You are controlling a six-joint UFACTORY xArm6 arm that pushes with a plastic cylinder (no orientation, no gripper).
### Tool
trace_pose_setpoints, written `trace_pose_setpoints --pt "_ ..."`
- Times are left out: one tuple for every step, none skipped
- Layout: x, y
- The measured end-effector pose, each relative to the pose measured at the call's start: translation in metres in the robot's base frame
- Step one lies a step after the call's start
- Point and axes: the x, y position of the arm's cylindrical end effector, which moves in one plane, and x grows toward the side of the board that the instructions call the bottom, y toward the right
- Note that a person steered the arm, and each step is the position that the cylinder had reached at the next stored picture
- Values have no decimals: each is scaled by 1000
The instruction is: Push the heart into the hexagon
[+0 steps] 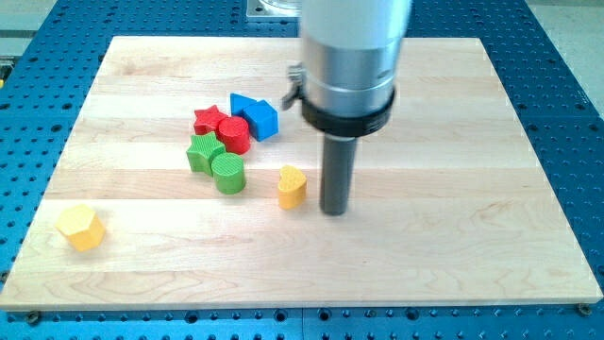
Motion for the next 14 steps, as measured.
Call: trace_pose_setpoints --pt "-23 -4" --pt "19 -67" --pt "48 -110" --pt "31 -78" --pt "16 -86" --pt "47 -145" --pt "57 -133" --pt "27 -99" --pt "24 -142" --pt "10 -164" --pt "-5 -187" --pt "18 -220" --pt "-14 -224" --pt "18 -254"
